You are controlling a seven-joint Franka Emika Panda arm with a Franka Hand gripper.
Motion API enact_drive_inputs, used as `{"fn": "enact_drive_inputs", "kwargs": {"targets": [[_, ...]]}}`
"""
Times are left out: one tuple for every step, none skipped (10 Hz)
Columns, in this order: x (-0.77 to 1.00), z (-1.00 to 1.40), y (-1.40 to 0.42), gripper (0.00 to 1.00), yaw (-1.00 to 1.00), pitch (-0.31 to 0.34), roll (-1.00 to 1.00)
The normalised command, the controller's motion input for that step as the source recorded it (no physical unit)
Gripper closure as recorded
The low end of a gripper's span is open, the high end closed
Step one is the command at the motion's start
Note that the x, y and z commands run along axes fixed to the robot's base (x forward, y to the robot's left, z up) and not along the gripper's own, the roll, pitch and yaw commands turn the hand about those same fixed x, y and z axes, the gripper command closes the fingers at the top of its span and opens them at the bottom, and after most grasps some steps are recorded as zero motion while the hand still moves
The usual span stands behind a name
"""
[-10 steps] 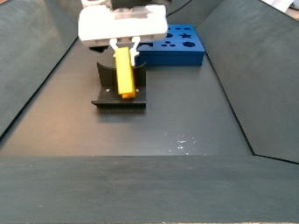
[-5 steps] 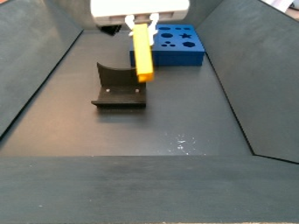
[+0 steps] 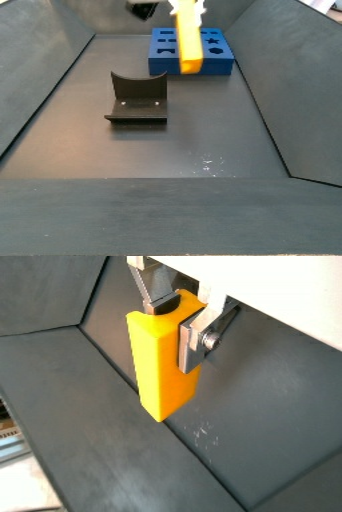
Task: Pick up the arch object. Move up. Place the arch object on the fixture. Regrasp the arch object. Rotate the arch object. Move to above the board. Insert the arch object.
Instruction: Rotate the arch object.
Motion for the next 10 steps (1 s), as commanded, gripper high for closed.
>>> {"fn": "enact_drive_inputs", "kwargs": {"targets": [[-1.0,0.7,0.03,1.0,-0.05,0.005,-0.1],[-1.0,0.65,0.02,1.0,-0.04,0.022,-0.09],[-1.0,0.63,0.01,1.0,-0.04,0.031,-0.09],[-0.91,0.51,0.0,1.0,-0.02,0.044,-0.08],[-0.72,0.34,-0.01,1.0,-0.01,0.055,-0.06],[-0.58,0.22,-0.01,1.0,0.0,0.065,-0.05],[-0.49,0.14,-0.01,1.0,0.0,0.067,-0.04],[-0.27,0.04,-0.01,1.0,0.02,0.058,-0.03],[0.0,0.0,0.0,1.0,-0.03,-0.099,-1.0],[0.11,-0.01,0.03,1.0,-0.03,-0.096,-1.0]]}}
